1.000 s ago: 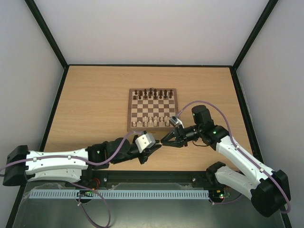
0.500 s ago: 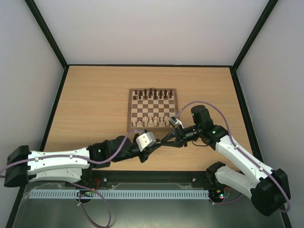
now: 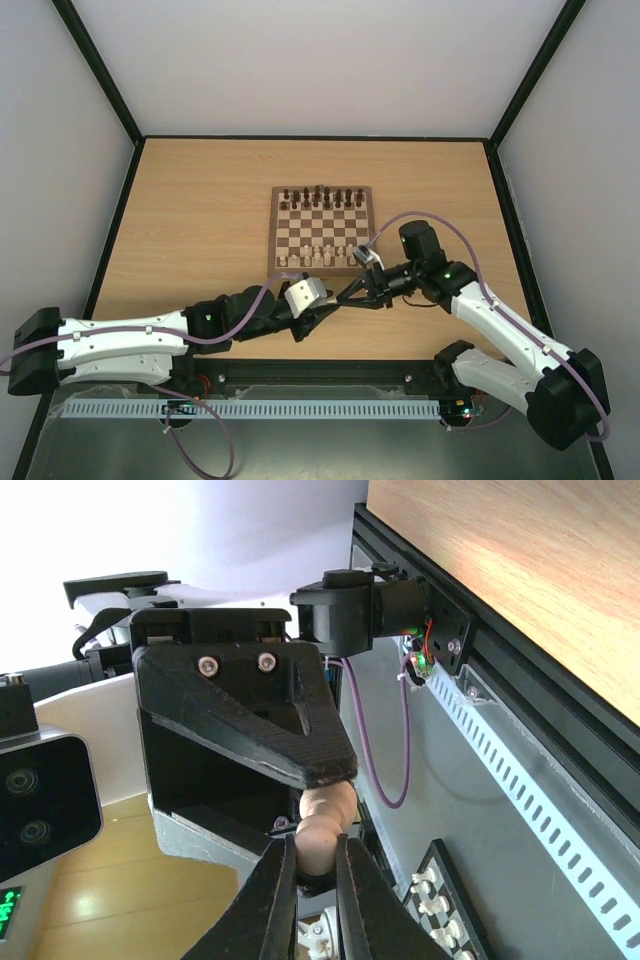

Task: Set up the chess pieces on the board
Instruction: Place the chess piece on the chessboard.

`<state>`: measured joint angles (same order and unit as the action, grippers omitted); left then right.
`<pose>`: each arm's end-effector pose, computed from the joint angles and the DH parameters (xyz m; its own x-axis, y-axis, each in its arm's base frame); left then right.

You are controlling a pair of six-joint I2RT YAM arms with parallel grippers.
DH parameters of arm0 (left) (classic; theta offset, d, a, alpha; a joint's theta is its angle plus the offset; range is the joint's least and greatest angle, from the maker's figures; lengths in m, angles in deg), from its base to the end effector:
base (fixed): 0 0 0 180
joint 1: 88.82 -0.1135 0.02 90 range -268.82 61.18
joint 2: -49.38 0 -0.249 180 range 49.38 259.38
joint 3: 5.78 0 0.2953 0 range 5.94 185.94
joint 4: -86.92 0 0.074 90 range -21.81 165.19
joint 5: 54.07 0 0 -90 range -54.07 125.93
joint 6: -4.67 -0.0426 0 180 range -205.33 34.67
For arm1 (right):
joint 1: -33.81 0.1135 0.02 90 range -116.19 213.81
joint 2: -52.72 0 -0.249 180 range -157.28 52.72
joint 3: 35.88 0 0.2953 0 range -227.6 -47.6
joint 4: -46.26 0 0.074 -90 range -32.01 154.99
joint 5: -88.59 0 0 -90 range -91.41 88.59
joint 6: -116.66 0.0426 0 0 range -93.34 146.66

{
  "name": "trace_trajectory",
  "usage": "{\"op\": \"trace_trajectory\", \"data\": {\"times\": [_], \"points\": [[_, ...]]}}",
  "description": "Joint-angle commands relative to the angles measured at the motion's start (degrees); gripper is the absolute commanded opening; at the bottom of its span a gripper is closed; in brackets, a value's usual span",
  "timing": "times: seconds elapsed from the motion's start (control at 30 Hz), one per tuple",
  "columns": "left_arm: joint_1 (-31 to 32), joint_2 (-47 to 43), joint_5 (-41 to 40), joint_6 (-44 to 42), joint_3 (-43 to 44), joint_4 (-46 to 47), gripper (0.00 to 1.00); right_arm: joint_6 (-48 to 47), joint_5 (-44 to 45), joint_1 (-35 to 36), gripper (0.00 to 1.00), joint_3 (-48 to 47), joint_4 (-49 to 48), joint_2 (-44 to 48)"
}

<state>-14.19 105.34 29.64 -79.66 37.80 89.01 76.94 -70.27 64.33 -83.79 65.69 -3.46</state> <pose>0.0796 -0.2721 0.2357 -0.1390 0.1351 -0.9810 0.9206 0.3826 -0.0777 0.1976 0.1626 0.2364 -0.9440 -0.2345 -0.2323 -0.2636 0.1121 0.9581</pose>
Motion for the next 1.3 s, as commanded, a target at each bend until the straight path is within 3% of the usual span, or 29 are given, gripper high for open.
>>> {"op": "trace_trajectory", "data": {"times": [0.0,0.3,0.47,0.57,0.8,0.9,1.07,1.27], "points": [[-0.73,-2.55,-1.81,1.02,-0.19,1.84,0.35,-3.37,1.49,0.5,0.06,-2.15,3.28,-1.47],[-3.58,-6.9,-3.12,3.19,-1.47,0.78,0.47,-7.33,4.78,0.42,0.05,-4.09,5.86,-4.7],[-5.65,-10.75,-11.12,7.67,-0.6,-3.67,0.59,-13.29,11.69,0.41,0.04,-10.06,13.03,-7.57],[-10.0,-11.39,-16.65,14.83,2.4,-11.09,0.63,-18.63,18.22,0.5,0.04,-16.19,19.31,-10.14],[-22.99,-10.11,-18.77,25.37,7.02,-25.07,0.65,-26.29,34.79,1.1,0.04,-31.11,29.16,-19.58],[-31.17,-10.68,-14.54,27.57,5.32,-26.48,0.68,-28.16,45.03,3.56,0.04,-37.55,32.19,-23.98],[-44.58,-11.64,0.74,29.01,0.35,-23.27,0.68,-28.63,59.87,8.91,0.05,-47.38,36.65,-31.89],[-47.85,-12.6,4.11,28.9,-1.95,-22.31,0.68,-28.02,69.88,12.57,0.05,-55.99,40.42,-40.24]]}}
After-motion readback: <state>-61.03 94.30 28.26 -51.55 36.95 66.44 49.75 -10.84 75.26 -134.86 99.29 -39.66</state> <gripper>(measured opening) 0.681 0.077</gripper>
